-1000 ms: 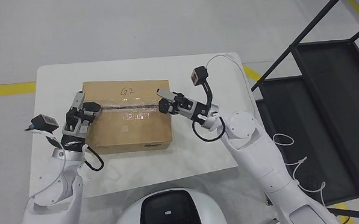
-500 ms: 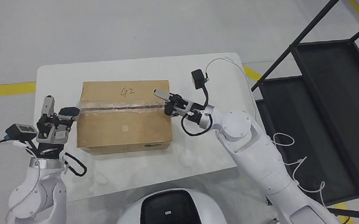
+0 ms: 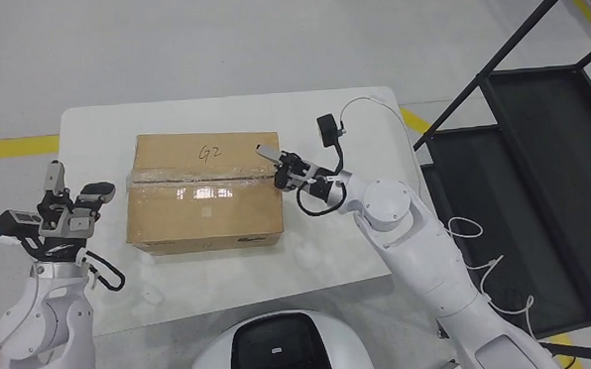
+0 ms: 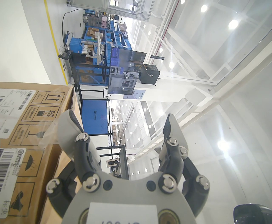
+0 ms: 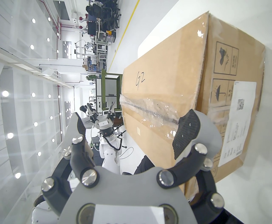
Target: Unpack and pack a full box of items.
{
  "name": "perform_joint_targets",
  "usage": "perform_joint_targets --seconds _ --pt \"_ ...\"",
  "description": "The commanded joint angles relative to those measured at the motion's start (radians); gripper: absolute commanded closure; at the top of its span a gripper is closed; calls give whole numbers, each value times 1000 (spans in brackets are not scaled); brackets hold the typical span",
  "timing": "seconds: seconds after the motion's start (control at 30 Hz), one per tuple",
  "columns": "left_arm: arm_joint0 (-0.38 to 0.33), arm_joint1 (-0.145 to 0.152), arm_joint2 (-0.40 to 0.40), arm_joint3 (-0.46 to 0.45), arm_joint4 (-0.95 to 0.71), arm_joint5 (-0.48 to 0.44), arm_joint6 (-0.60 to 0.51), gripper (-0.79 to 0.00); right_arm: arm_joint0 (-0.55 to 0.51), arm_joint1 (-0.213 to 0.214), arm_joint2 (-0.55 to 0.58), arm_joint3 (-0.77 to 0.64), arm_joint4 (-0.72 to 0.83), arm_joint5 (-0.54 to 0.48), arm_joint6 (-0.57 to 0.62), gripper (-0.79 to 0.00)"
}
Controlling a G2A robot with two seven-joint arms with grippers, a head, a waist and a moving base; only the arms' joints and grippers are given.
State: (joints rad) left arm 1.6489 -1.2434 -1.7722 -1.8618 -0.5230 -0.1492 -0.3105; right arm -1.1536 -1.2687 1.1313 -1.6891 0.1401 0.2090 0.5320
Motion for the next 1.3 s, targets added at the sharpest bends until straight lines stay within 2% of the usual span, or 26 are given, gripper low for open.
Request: perform_joint_targets --seconds 0.0,0.8,0.83,0.93,1.0,1.07,1.2,1.27 --pt "-3 0 4 2 6 -1 2 -668 -2 1 6 -5 -1 5 1 -785" --pt "-14 -4 15 18 19 -3 7 -671 47 -5 -28 33 -11 57 18 -785" --pt "-14 -4 15 19 19 -3 7 -671 48 -5 -28 34 -7 56 21 -763" --pt "-15 -4 16 21 18 -2 5 -680 52 -6 -33 35 0 60 33 -477" --pt "-15 -4 16 22 17 -1 4 -680 54 -6 -36 35 1 69 39 -354" --pt "-16 -4 16 22 18 -1 4 -674 56 -7 -38 40 3 78 43 -277" --pt "-16 -5 16 24 19 -1 4 -674 62 -8 -46 55 -5 99 39 -194" --pt "-16 -5 16 25 20 -1 4 -668 63 -8 -46 59 5 105 41 -95"
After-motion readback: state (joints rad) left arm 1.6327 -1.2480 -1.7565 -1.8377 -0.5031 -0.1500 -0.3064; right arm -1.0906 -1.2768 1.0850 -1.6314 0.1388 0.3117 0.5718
